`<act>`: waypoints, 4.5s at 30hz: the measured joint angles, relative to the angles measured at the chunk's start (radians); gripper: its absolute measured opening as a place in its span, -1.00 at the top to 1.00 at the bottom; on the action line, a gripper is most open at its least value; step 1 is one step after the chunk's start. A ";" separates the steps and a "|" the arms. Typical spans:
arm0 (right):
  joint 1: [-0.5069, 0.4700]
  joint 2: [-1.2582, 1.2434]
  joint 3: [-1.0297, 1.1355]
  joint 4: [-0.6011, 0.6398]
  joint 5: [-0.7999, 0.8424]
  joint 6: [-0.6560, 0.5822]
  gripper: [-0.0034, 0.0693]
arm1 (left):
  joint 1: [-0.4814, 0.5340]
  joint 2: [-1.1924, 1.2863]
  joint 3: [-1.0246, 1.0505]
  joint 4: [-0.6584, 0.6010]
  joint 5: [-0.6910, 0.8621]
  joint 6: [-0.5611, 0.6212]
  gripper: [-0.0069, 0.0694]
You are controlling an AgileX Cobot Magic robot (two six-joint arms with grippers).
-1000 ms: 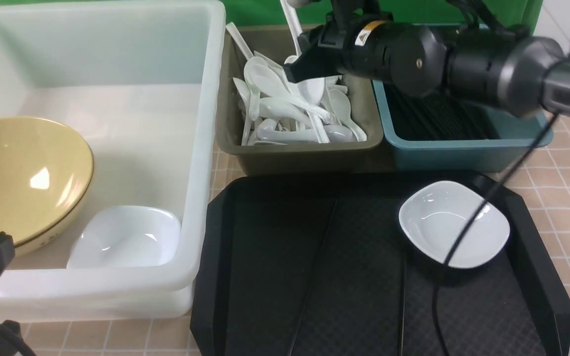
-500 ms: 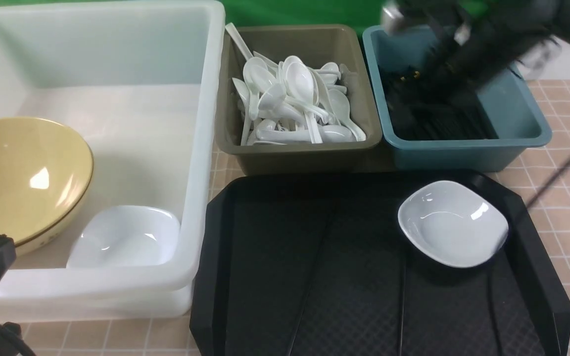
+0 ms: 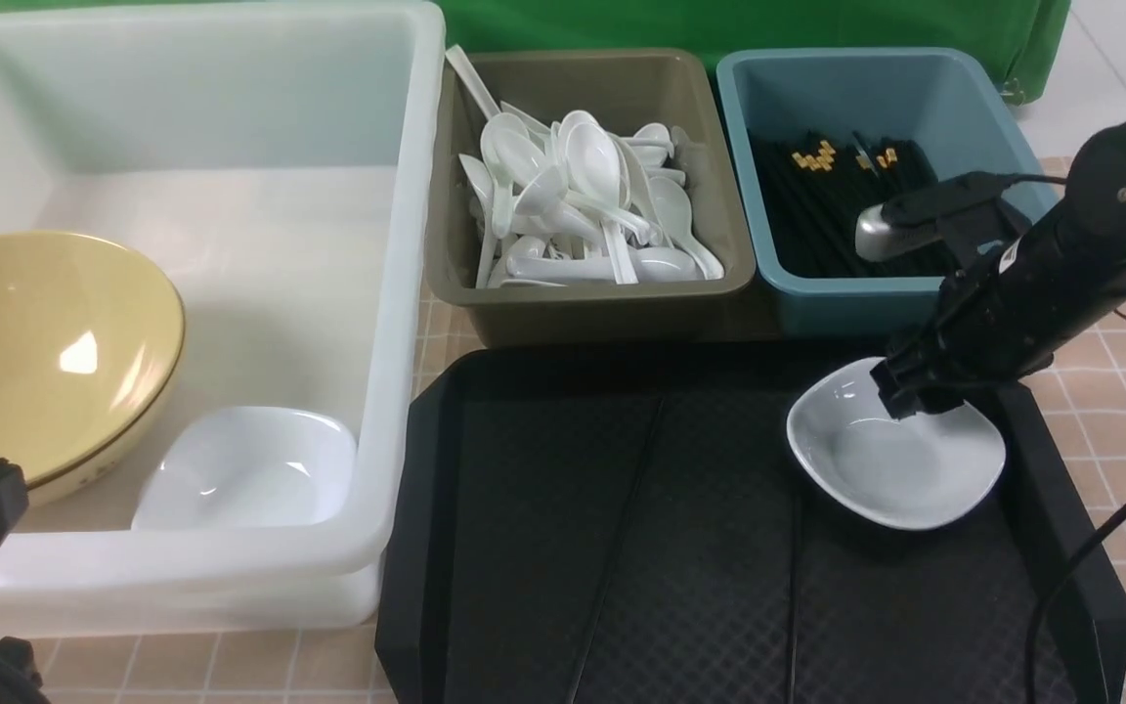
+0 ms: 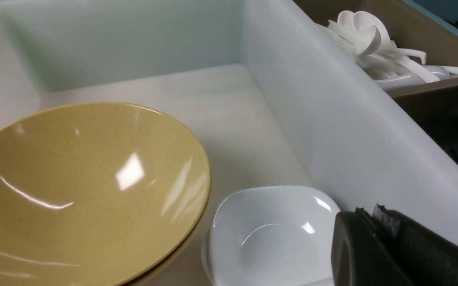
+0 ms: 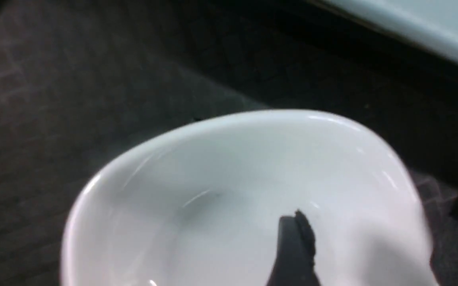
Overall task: On brown table put chopsticks spoon bowls plates into blue grey white boxes.
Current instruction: 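Reach for and grasp the small white dish on the black tray, then place the white bowl into the white bin on top of the stacked bowls with the right gripper, then grasp the chopsticks with the right gripper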
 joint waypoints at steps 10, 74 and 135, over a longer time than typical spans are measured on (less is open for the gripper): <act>0.000 0.047 -0.002 0.008 -0.011 -0.008 0.17 | 0.000 -0.009 0.000 -0.003 0.018 0.000 0.81; 0.503 -0.166 -0.152 1.180 -0.317 -0.974 0.70 | 0.000 -0.322 0.081 0.402 -0.017 -0.299 0.81; 0.350 -0.267 0.139 -0.063 -0.035 0.330 0.70 | -0.001 -0.322 0.135 0.402 -0.106 -0.315 0.81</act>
